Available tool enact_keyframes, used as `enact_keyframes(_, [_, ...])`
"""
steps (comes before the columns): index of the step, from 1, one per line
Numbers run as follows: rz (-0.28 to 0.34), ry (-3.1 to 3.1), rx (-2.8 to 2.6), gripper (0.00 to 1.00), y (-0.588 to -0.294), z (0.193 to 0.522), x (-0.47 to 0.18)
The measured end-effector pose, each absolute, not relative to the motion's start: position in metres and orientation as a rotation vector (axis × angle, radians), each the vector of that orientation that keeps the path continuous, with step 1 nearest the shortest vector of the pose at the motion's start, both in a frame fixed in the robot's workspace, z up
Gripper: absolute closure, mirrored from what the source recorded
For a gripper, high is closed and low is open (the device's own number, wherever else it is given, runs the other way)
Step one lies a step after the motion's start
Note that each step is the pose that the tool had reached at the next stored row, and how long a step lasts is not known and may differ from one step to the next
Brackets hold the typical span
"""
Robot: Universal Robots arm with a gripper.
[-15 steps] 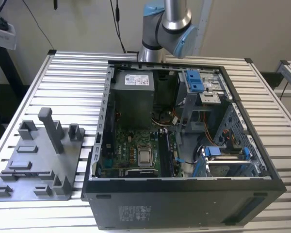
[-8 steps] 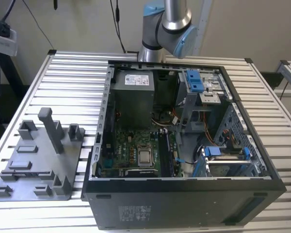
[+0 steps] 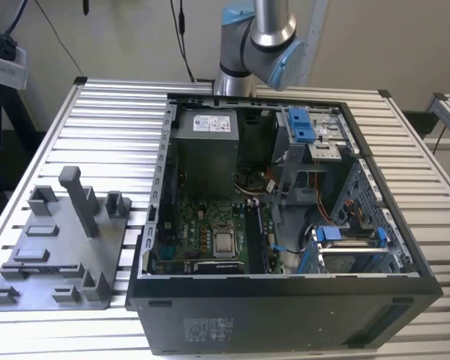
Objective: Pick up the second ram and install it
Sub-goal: 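Pick up the second ram and move it above second insertion slot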
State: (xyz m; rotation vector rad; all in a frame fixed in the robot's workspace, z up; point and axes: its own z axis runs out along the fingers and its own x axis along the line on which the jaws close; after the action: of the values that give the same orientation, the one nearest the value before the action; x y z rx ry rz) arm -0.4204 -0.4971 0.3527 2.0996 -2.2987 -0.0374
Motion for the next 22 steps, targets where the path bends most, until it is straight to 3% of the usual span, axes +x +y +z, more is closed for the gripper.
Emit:
enact_keyframes(3, [-0.037, -2.298, 2.099, 0.88, -0.4971, 0.3526, -0.4204])
enact_keyframes(5, [-0.036, -2.298, 2.099, 0.76, -0.4970, 0.3526, -0.4205])
enact_keyframes(8, [-0.035, -2.298, 2.099, 0.70, -0.4971, 0.3526, -0.4205])
enact_keyframes(10, [-0.035, -2.298, 2.099, 0.58, -0.4971, 0.3526, -0.4204])
enact_keyframes(22, [-0.027, -2.295, 2.095, 0.58, -0.4970, 0.3525, -0.4204])
